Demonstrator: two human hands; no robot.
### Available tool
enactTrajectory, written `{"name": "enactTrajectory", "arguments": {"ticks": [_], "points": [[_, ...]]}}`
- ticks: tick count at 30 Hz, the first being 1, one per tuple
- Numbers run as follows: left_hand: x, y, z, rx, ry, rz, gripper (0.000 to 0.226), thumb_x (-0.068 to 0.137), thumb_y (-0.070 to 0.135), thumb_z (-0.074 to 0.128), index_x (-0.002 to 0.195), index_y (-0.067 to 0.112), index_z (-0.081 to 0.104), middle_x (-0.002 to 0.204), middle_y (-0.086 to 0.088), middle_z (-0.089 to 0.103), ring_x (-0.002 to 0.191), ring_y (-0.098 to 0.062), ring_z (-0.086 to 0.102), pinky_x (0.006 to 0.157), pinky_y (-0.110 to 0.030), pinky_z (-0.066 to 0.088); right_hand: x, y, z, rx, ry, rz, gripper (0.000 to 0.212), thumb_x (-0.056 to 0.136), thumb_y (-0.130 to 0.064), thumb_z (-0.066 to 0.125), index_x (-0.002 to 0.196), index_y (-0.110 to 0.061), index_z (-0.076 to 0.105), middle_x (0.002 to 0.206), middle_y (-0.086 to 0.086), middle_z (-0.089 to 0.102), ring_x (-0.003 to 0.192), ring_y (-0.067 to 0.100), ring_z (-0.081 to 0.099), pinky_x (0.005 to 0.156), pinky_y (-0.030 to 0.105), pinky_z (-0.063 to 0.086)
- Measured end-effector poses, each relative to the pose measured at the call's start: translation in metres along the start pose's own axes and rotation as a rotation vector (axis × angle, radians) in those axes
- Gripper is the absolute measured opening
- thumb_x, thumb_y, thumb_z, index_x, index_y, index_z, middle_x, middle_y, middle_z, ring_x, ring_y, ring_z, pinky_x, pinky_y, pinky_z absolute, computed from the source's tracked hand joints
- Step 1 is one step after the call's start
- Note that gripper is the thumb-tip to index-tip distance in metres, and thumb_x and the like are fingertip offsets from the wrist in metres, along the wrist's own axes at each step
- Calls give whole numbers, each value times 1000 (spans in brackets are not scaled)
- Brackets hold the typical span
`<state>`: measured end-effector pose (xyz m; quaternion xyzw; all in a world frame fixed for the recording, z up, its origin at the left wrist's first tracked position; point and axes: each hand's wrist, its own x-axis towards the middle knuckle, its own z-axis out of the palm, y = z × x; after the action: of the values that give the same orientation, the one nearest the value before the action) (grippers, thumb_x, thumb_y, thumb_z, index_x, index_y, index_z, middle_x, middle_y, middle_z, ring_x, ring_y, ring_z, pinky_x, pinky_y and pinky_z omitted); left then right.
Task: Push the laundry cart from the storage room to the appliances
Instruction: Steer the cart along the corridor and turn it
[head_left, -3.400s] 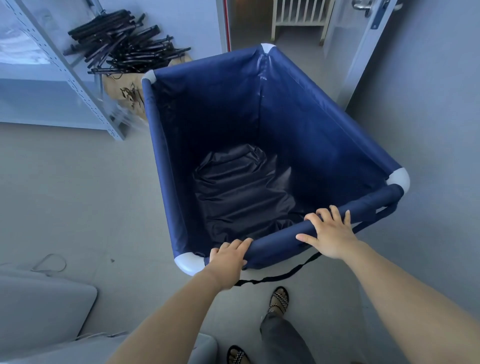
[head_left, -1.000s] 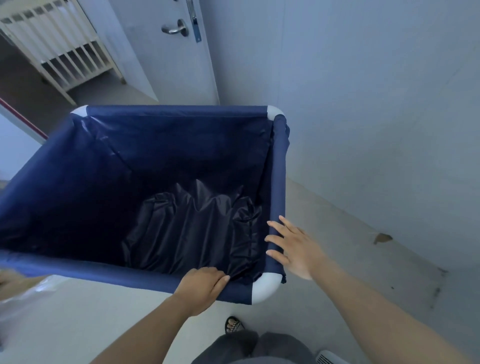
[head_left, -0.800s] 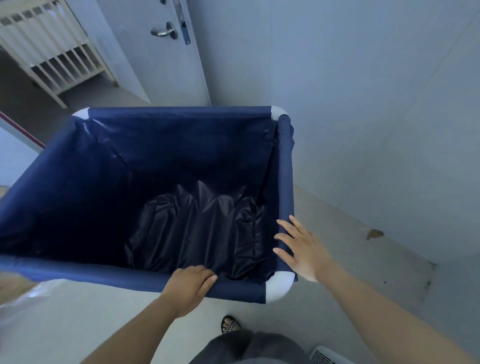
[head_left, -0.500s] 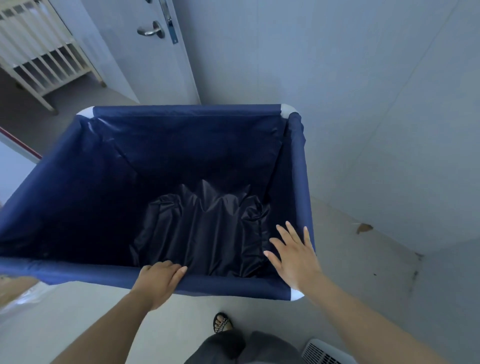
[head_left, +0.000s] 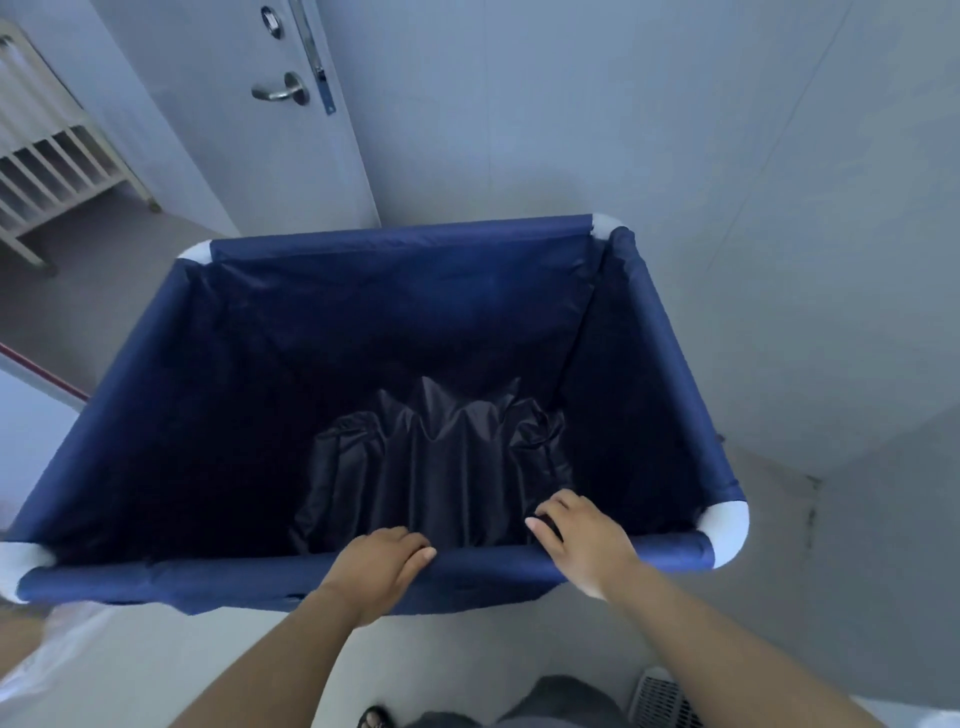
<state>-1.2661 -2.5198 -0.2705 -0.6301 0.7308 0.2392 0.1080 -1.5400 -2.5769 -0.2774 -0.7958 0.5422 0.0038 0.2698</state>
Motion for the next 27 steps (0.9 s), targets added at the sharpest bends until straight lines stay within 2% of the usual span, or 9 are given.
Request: {"name": "enactTrajectory", "arguments": {"ticks": [4, 6, 10, 14, 18, 22, 27], "points": [[-25, -41, -3, 12, 0, 69, 40, 98, 49, 31, 132, 29, 41, 127, 8, 54, 114, -14, 51, 96, -30, 39, 6, -49, 15, 54, -46, 2, 38, 99, -48, 34, 94, -19, 58, 94, -6, 54, 86, 17, 54, 71, 29, 41], [-33, -57, -6, 30, -27, 108, 43, 97, 46, 38, 136, 27, 36, 131, 6, 51, 117, -16, 48, 99, -32, 37, 8, -75, 22, 79, -52, 10, 36, 98, -49, 35, 93, -21, 58, 91, -10, 49, 83, 14, 51, 70, 27, 39], [-40, -77, -9, 51, -18, 135, 46, 97, 44, 40, 138, 24, 34, 135, 4, 49, 120, -19, 47, 102, -35, 37, 5, -106, 35, -20, -87, 19, 41, 97, -53, 33, 106, -22, 58, 104, -5, 53, 100, 19, 51, 86, 33, 40], [-46, -100, -6, 56, 35, 125, 46, 96, 48, 39, 137, 27, 35, 135, 8, 49, 121, -17, 47, 102, -35, 36, -4, -107, 40, -138, -56, 26, 50, 94, -59, 33, 120, -21, 53, 114, -1, 55, 106, 20, 52, 96, 34, 37], [-57, -121, -4, 35, 89, 78, 44, 96, 49, 40, 135, 30, 37, 132, 11, 50, 117, -14, 49, 100, -32, 35, -6, -103, 44, -266, -74, 29, 62, 87, -70, 35, 125, -22, 48, 117, -2, 52, 108, 21, 50, 98, 35, 34], [-71, -144, -2, 12, 161, 20, 41, 96, 47, 41, 134, 32, 39, 127, 14, 52, 116, -10, 48, 102, -30, 31, -4, -103, 49, -360, -45, 68, 62, 87, -72, 31, 123, -24, 45, 114, -3, 52, 105, 20, 49, 97, 35, 33], [-75, -150, 0, -21, 121, 15, 42, 98, 43, 42, 137, 29, 37, 132, 13, 51, 123, -11, 45, 105, -32, 26, -7, -102, 53, -372, -13, 85, 60, 87, -72, 32, 120, -24, 47, 111, -2, 51, 105, 20, 49, 99, 33, 33]]}}
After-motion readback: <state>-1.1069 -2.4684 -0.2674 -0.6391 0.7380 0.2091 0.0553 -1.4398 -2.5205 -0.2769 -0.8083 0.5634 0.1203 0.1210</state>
